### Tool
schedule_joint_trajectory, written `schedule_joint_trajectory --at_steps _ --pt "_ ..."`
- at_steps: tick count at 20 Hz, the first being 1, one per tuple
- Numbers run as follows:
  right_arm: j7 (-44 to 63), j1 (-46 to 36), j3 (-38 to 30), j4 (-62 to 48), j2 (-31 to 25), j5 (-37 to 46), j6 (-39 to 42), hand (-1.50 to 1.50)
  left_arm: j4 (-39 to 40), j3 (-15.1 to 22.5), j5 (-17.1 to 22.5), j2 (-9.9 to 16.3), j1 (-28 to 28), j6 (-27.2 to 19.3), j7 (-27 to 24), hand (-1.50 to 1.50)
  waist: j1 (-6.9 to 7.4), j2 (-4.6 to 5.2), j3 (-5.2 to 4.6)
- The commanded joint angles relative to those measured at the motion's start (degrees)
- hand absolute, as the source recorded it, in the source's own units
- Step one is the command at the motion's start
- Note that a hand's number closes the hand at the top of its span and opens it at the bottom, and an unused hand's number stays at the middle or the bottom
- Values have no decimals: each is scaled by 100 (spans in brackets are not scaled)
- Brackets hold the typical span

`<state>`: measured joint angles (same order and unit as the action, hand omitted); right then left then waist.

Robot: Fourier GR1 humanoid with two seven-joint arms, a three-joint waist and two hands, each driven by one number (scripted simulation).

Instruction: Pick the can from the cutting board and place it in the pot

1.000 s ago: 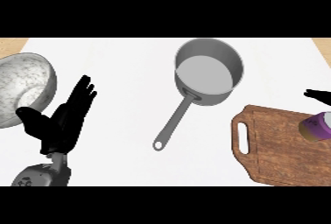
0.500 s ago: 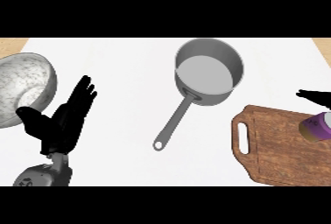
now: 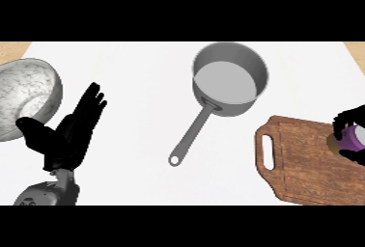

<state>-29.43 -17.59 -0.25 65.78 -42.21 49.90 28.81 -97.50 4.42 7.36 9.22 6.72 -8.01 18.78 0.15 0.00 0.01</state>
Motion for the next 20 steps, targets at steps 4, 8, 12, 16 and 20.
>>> schedule_joint_trajectory --at_steps 4,8,12,16,20 --pt "1502 161 -327 617 926 -22 23 150 70 -103 -93 2 150 28 58 0 -87 -27 -10" --pt "3214 651 -1153 116 1547 -53 -489 150 82 -299 -122 82 -80 -131 65 0 -616 -160 -51" --pt "4443 740 -1483 432 2176 35 -1062 150 73 -336 -105 71 -181 -168 99 0 -720 -236 -88" --pt "5658 647 -1581 1204 2540 519 -1773 150 77 -423 -100 110 -204 -191 68 0 -719 -296 -124" --pt "6719 461 -1260 2147 3061 1129 -2207 150 82 -354 -95 101 -221 -131 78 0 -612 -307 -121"
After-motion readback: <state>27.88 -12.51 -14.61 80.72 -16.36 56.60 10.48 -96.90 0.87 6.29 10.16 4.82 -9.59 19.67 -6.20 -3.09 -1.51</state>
